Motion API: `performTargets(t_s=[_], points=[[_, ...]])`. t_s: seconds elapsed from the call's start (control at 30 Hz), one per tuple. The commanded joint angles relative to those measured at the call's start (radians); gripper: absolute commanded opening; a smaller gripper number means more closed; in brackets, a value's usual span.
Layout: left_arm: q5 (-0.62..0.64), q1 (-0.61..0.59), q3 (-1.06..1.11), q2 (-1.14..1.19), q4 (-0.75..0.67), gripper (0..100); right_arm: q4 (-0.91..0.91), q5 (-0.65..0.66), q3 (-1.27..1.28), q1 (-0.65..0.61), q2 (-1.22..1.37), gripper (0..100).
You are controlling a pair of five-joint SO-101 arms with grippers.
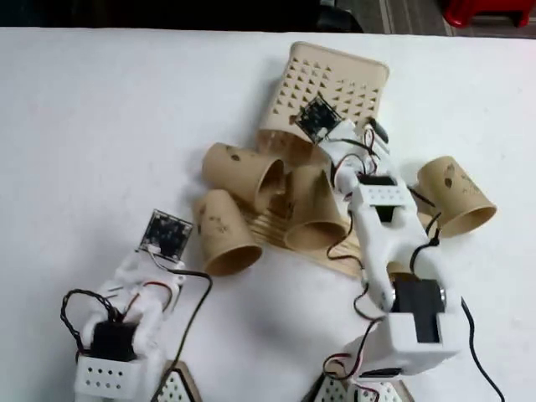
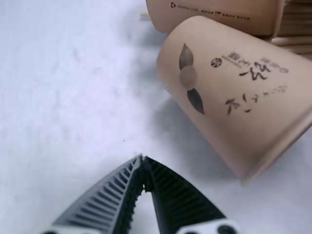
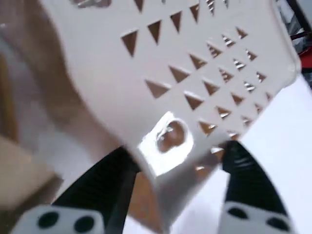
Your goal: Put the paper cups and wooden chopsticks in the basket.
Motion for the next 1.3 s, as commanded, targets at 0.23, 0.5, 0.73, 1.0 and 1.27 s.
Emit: performTargets(t_s=[0.23, 0.5, 0.73, 1.0, 1.27], points=[[0.000, -0.007, -0.005, -0.010, -0.008, 2, -0.332, 0.061, -0.044, 0.021, 0.061, 1.7], [0.000, -0.007, -0.005, -0.010, -0.008, 2, -0.179, 0.124, -0.040, 0.019, -0.114, 1.9], [0.000, -0.007, -0.005, -0.010, -0.008, 2, 0.153, -0.005, -0.107, -0.024, -0.317, 1.9], [0.000, -0.007, -0.005, -0.010, -0.009, 2, 0.538, -0.064, -0.354, -0.044, -0.349, 1.9], [0.000, -0.007, -0.005, -0.010, -0.009, 2, 0.851, -0.058, -0.542, -0.074, -0.344, 1.9]])
